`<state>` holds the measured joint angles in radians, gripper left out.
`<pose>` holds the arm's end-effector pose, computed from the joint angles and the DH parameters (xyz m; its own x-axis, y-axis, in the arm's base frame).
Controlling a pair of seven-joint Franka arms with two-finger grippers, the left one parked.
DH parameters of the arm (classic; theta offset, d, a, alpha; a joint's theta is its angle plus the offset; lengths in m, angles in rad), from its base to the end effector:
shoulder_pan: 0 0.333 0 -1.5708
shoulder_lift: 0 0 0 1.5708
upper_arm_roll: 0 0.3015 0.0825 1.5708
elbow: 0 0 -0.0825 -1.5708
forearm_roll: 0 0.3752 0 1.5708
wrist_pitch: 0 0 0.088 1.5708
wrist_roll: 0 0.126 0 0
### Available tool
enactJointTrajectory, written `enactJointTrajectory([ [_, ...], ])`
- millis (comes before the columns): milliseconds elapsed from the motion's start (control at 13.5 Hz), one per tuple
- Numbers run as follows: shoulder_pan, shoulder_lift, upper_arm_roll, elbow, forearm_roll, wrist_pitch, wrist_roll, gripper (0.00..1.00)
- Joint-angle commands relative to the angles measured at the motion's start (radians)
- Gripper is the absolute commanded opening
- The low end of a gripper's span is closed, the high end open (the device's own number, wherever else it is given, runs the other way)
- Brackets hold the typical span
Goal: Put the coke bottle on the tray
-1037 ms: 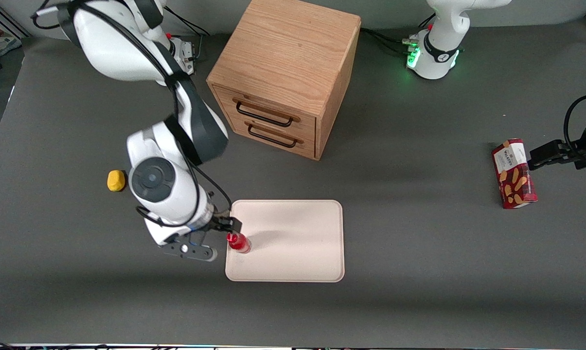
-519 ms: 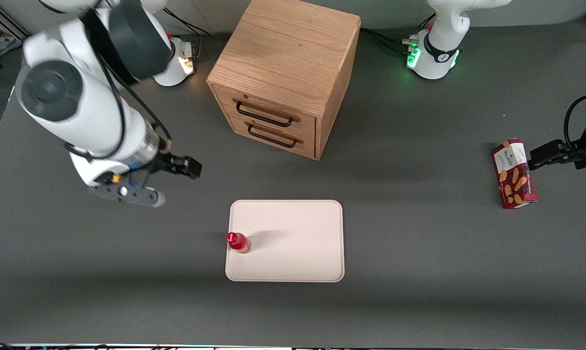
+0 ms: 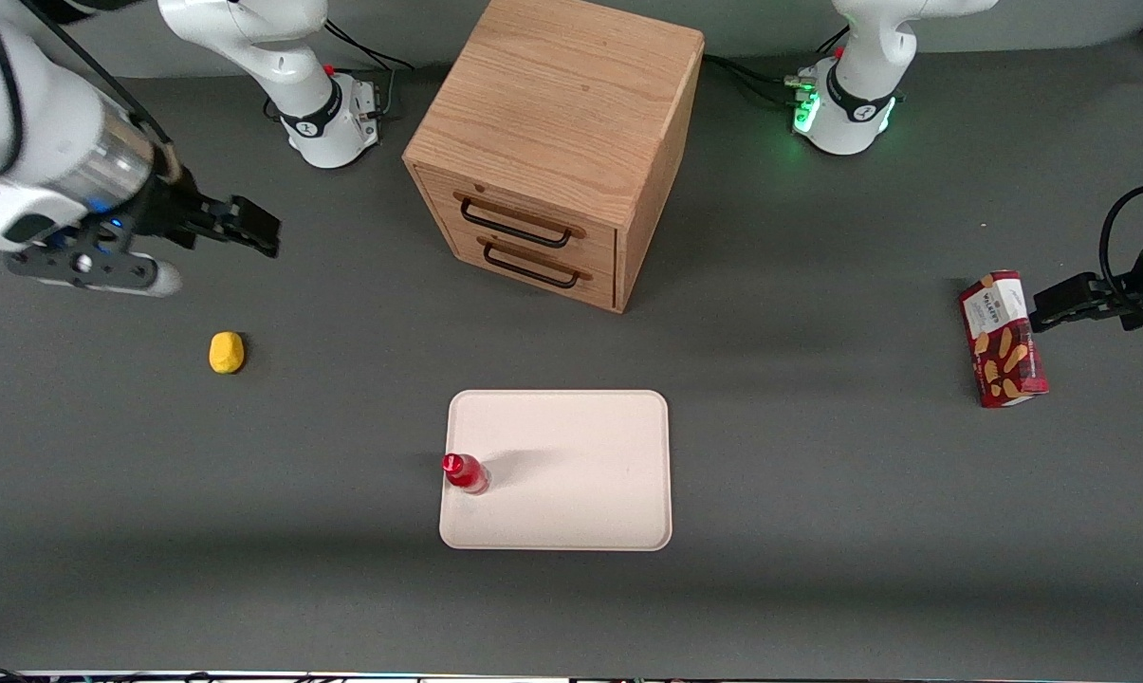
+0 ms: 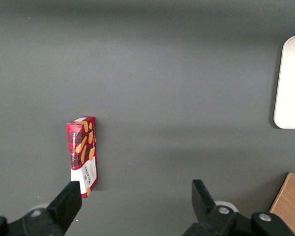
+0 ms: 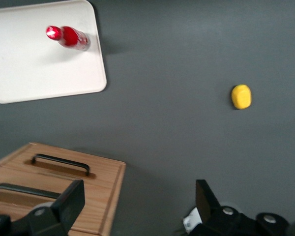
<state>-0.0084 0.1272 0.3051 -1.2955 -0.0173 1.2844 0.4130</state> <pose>0.5275 0.1457 0.6245 0.9842 -0.1208 -0.1295 -0.1173 -0.9925 0.0338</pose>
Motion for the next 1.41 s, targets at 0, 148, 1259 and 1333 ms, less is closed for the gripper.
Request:
enactJointTrajectory([
  [0,-0.027,-0.096,-0.067,-0.134,-0.001,0.055,-0.152,1.0],
  [148,-0.024,-0.136,-0.135,-0.201,0.005,0.12,-0.248,1.0],
  [1259,-0.093,-0.106,-0.256,-0.234,0.048,0.283,-0.476,1.0],
  [1333,-0.1,-0.106,-0.247,-0.232,0.048,0.283,-0.471,1.0],
])
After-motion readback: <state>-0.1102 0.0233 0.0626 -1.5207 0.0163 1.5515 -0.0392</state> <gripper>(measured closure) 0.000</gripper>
